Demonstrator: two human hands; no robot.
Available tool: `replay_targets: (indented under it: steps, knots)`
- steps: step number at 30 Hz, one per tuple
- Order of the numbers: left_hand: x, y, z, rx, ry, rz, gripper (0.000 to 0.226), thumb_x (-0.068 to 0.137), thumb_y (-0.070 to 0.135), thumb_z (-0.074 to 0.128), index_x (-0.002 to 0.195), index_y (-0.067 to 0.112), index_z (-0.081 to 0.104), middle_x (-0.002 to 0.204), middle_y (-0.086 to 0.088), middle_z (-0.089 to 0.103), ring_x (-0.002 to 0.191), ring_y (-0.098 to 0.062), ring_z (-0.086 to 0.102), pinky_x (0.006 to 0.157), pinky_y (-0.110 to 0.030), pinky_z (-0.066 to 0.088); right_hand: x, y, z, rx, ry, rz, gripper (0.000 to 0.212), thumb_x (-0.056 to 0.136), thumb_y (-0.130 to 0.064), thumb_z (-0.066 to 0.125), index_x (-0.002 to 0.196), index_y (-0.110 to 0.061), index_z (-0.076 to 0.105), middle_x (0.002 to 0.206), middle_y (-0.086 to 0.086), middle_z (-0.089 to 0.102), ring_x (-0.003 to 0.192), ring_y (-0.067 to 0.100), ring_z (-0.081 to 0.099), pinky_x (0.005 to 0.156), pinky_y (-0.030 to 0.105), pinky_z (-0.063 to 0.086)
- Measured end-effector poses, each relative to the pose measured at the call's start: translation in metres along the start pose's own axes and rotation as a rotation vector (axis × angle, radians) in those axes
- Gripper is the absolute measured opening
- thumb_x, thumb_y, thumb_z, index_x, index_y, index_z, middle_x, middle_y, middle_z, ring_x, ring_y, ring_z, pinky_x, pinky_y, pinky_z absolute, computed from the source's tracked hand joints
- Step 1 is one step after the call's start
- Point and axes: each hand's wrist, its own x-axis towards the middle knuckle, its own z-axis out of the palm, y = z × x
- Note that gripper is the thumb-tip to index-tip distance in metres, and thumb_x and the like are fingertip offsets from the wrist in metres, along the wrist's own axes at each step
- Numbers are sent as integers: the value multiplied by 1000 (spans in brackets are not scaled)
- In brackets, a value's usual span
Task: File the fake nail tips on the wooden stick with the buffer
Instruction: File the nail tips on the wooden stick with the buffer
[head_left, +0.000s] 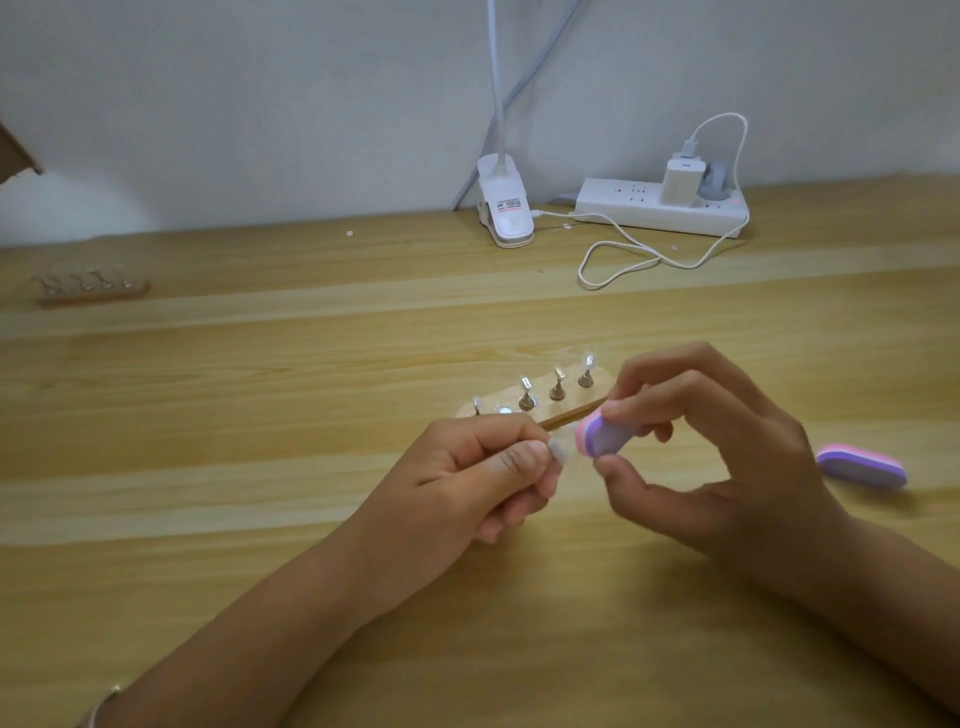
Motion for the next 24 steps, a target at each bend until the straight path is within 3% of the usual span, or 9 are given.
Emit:
replay_targets:
  steps: [4, 9, 14, 19, 24]
  knots:
    - [-1, -1, 2, -48, -21, -22, 25, 92, 22, 49, 71, 17, 61, 58, 2, 42, 51, -10, 33, 48, -21, 26, -2, -10, 9, -6, -53, -93, 15, 84, -11, 72, 91, 2, 70, 98, 12, 62, 91, 10, 58, 84, 14, 44]
    - [0, -1, 0, -119, -56, -75, 26, 92, 22, 47, 70, 17, 58, 58, 3, 37, 50, -8, 30, 48, -19, 25, 1, -1, 0, -30, -11, 16, 13, 80, -4, 75, 89, 1, 68, 97, 11, 60, 89, 6, 56, 80, 12, 41]
    - [-1, -1, -2, -170, -159, -154, 27, 96, 27, 43, 73, 20, 54, 55, 9, 36, 49, -11, 28, 50, -23, 24, -3, -11, 7, 50, -59, -92, 15, 84, -11, 71, 95, -3, 67, 99, 10, 61, 94, 8, 58, 85, 13, 43]
    - [0, 0, -5, -208, -200, -198, 26, 95, 27, 43, 72, 21, 51, 57, 5, 31, 50, -12, 24, 48, -24, 20, 1, -6, 1, 38, 10, 2, 17, 82, -13, 72, 92, -1, 66, 101, 8, 60, 89, 12, 58, 71, 21, 46]
    - [0, -2, -5, -210, -210, -231, 23, 95, 27, 45, 74, 19, 51, 59, 2, 27, 49, -11, 23, 47, -20, 21, -2, -11, 8, 43, -64, -91, 15, 85, -11, 71, 95, 0, 68, 99, 7, 60, 95, 5, 57, 86, 13, 42]
